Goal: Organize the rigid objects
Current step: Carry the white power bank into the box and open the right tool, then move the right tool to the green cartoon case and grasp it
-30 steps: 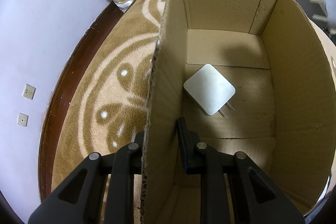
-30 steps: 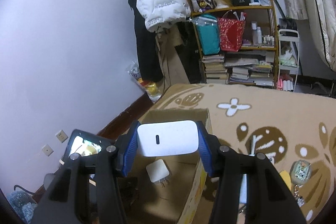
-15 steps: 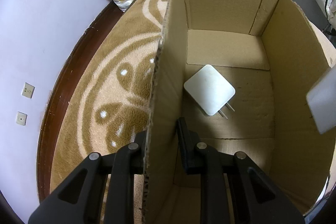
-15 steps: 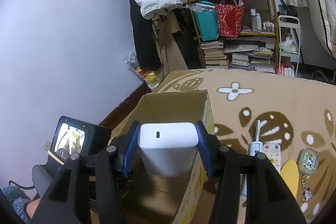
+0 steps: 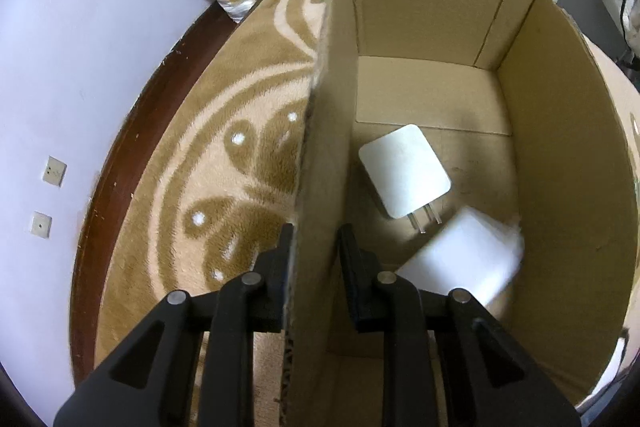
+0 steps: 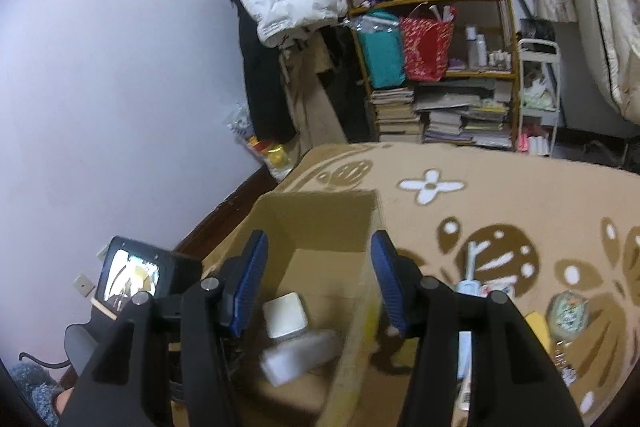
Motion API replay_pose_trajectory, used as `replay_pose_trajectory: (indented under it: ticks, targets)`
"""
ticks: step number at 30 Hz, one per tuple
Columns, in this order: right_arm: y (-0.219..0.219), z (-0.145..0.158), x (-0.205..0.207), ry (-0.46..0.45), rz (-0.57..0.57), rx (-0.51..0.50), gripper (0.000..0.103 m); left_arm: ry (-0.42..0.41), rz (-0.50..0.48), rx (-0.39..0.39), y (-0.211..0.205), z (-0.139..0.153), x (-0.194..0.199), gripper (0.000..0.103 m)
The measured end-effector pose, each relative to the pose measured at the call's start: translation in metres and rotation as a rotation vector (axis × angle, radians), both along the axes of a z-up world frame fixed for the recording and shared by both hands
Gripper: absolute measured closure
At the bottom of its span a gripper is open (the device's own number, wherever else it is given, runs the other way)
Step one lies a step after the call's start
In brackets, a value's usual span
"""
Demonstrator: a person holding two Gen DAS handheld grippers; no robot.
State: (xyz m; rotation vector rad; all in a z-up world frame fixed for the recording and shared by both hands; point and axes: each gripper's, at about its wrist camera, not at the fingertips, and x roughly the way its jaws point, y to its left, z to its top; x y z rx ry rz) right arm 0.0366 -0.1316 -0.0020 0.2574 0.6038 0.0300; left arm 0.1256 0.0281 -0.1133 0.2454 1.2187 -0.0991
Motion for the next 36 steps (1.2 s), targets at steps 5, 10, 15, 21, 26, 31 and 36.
replay_pose_trajectory:
  ticks: [5, 10, 15, 21, 26, 31, 36]
  targets:
    - [-0.019, -0.001, -0.001, 0.019, -0.079, -0.057, 0.016, 0.003, -0.002, 0.009, -0.001, -0.001, 0.000, 0.082]
    - [-0.046, -0.008, -0.003, 0.049, -0.154, -0.088, 0.000, 0.004, -0.003, 0.009, -0.002, -0.002, 0.000, 0.082]
    - [-0.081, -0.017, -0.009, 0.058, -0.226, -0.073, 0.000, 0.010, 0.004, -0.002, 0.000, -0.002, 0.000, 0.082]
    - [-0.123, -0.035, -0.022, 0.079, -0.348, -0.094, 0.000, 0.008, 0.001, 0.009, 0.000, -0.003, 0.000, 0.081]
    - [-0.159, -0.056, -0.025, 0.140, -0.421, -0.085, 0.000, 0.008, -0.002, 0.012, 0.000, -0.003, 0.000, 0.081]
    - [-0.182, -0.080, -0.024, 0.212, -0.476, -0.082, 0.000, 0.009, -0.003, 0.014, 0.000, -0.004, 0.000, 0.081]
    - [-0.192, -0.105, -0.025, 0.281, -0.484, -0.063, 0.000, 0.011, -0.002, 0.013, 0.001, -0.004, 0.000, 0.081]
